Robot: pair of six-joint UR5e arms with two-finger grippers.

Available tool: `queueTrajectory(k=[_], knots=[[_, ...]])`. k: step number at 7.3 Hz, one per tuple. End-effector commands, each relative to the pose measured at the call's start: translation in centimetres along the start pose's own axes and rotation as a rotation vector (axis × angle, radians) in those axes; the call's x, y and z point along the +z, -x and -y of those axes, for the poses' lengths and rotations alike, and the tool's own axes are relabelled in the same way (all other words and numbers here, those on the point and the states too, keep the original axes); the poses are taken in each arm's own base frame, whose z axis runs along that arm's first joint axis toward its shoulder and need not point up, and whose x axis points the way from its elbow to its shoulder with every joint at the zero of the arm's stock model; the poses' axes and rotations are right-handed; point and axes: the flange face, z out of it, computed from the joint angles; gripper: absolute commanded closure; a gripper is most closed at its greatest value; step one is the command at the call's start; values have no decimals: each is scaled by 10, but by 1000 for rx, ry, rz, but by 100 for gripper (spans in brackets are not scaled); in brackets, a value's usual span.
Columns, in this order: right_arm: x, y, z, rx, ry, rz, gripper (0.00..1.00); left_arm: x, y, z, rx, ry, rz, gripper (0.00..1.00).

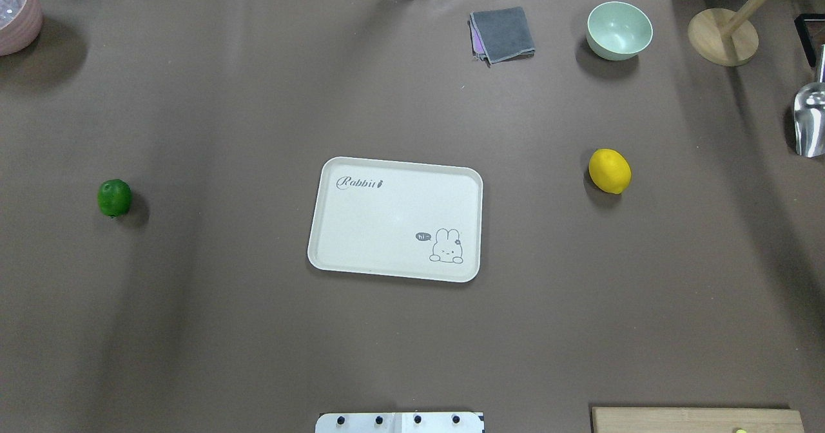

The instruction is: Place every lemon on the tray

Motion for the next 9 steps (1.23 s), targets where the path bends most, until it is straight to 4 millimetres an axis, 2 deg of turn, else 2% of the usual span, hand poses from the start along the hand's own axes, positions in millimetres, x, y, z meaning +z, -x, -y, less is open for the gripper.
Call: queueTrajectory(k=[1, 2, 3, 4, 7, 9], knots=[[-2, 2, 2, 8, 10, -3, 0, -1, -1, 0, -3, 0, -4, 2], [-6, 5, 0, 14, 21, -4, 0, -2, -3, 1, -1, -2, -14, 2], [0, 34, 0, -23, 34, -2, 0, -1, -4, 1, -4, -1, -32, 2], [6, 86, 2, -113, 45, 23, 0, -1, -4, 0, -5, 0, -34, 2], [32, 213, 9, -193, 94, 74, 0, -3, -6, 0, -1, -5, -35, 2], [58, 286, 8, -224, 140, 84, 0, -3, -9, 6, 8, -5, -33, 2]])
